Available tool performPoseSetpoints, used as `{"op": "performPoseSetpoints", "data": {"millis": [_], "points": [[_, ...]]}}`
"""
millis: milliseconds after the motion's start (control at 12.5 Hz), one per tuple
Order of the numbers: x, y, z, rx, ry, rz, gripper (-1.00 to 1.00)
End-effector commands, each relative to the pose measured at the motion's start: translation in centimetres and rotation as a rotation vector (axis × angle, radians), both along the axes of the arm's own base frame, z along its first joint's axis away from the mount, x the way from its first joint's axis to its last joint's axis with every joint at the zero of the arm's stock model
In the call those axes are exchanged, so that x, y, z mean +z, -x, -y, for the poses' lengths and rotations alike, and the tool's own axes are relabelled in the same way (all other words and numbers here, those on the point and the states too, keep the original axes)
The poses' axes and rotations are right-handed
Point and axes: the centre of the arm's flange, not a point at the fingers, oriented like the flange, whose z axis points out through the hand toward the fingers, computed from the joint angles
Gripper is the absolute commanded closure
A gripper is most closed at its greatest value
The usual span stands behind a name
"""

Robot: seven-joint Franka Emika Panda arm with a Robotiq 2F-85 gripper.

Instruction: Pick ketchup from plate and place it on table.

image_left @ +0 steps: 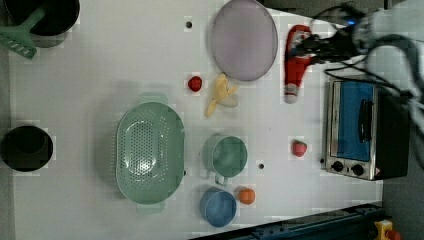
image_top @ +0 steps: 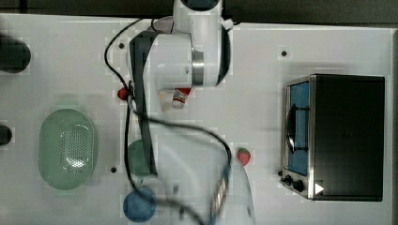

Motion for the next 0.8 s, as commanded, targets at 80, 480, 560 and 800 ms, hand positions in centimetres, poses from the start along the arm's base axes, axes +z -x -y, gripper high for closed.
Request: {"op": "performPoseSetpoints", "data": {"millis": [80, 480, 560, 800], "points": [[8.6, 2.5, 6.5, -0.082, 0.009, 0.08, -0.27], [8.7, 9.9, 9.2, -0.139, 0.029, 0.015, -0.27], [8.1, 11.4, 9.3, -0.143, 0.032, 0.002, -0.27], [4.3, 14.6, 8.9, -0.145, 0.037, -0.006, -0.27]]}}
